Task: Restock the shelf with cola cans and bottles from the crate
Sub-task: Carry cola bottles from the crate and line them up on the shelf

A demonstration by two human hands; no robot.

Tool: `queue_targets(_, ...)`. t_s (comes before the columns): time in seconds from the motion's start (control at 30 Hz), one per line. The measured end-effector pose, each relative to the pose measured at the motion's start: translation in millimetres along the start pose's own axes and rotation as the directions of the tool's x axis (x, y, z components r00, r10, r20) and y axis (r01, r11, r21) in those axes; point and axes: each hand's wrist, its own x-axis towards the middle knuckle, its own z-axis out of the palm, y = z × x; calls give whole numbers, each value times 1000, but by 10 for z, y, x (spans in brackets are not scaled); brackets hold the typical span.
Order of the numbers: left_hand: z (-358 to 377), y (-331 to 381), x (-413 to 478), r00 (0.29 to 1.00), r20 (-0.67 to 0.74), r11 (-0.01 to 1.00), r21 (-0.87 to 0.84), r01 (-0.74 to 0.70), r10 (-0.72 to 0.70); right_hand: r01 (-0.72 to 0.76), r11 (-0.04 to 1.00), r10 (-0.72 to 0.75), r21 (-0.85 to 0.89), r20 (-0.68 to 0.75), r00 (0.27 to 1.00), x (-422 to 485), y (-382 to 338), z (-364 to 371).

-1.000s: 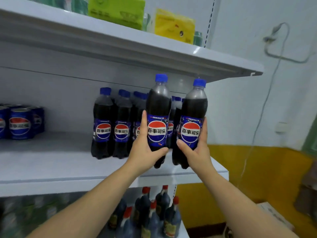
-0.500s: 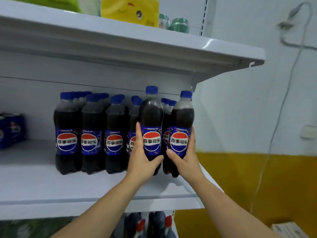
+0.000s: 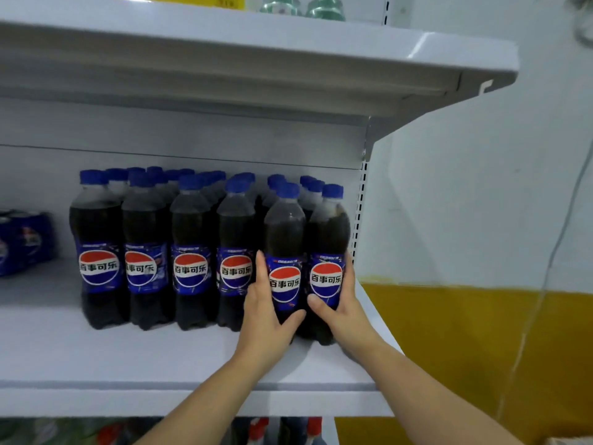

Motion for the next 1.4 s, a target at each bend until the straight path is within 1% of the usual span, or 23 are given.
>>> queue_targets(0.13,40,-10,-10,1000,-8,998,68,-16,16,-14,999,17,-31,95,995,-6,3,-69)
queue_targets(0.2,52,-1,-28,999,-35,994,110,-12,16,-26,998,35,-63,140,990,-34,6,-104)
queue_targets(0.3,61,24,-136,996,-84,976,216,3,15,-42,987,71,-154,193,979,-116,-20,-195)
queue_targets(0.37,37,31,-226,991,-132,955,297,16,24,-44,969,89,-243,179,980,-165,-61,-247)
queue_targets(0.43,20,44,-274,986,-155,904,428,18,54,-43,946,91,-322,136,986,-186,-97,-268)
queue_targets(0.5,55,10,-275,980,-151,815,578,-20,131,-49,935,97,-350,119,988,-179,-122,-242)
queue_targets(0.57,87,-5,-242,964,-191,771,637,-20,183,-46,930,96,-364,121,988,-155,-129,-193)
queue_targets(0.7,109,-52,-141,957,-217,716,698,15,192,-45,925,89,-378,100,991,-73,-126,-123)
queue_targets(0.83,145,29,-65,986,-123,612,791,32,108,-14,916,42,-400,61,997,-38,-107,-86)
queue_targets(0.9,141,50,-30,988,-112,605,796,25,107,-22,911,48,-411,52,997,-29,-89,-83)
queue_targets(0.93,138,41,-20,984,-118,611,791,12,134,-30,911,56,-411,53,997,-28,-83,-84)
queue_targets(1.0,174,-77,-12,963,-173,610,793,11,207,-34,911,60,-411,52,997,-32,-74,-91)
queue_targets(1.03,186,-115,-20,960,-179,615,788,10,214,-34,912,60,-410,53,997,-37,-76,-95)
queue_targets(1.1,213,-146,-38,963,-189,666,746,14,192,-40,914,65,-404,50,997,-47,-77,-102)
queue_targets(1.17,235,-111,-59,974,-184,724,689,32,132,-50,912,74,-408,44,996,-51,-73,-105)
queue_targets(1.2,232,-68,-58,978,-179,729,683,46,106,-52,909,75,-413,41,996,-47,-68,-107)
queue_targets(1.27,227,-28,-40,987,-151,682,727,78,48,-59,906,81,-419,34,996,-43,-55,-107)
queue_targets(1.33,244,-6,-7,988,-150,596,796,103,30,-63,905,85,-421,33,996,-43,-45,-111)
queue_targets(1.37,255,15,-4,987,-159,580,807,113,28,-62,904,85,-423,36,996,-46,-44,-113)
queue_targets(1.4,273,19,-6,984,-174,590,797,128,22,-58,904,82,-424,39,996,-47,-46,-115)
